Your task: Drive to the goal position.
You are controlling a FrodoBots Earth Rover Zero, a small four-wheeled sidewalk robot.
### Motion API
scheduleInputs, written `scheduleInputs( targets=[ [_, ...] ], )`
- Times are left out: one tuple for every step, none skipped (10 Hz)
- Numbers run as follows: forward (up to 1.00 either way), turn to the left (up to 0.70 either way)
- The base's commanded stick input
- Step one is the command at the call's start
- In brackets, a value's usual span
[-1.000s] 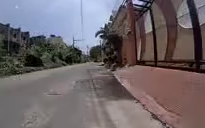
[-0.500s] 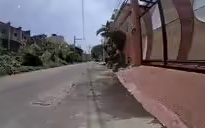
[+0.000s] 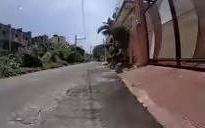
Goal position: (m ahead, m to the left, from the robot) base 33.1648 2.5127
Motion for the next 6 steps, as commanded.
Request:
scheduleInputs(
  targets=[
    [1.00, 0.00],
    [1.00, -0.05],
    [1.00, -0.19],
    [1.00, -0.32],
    [1.00, -0.36],
    [1.00, -0.32]
  ],
)
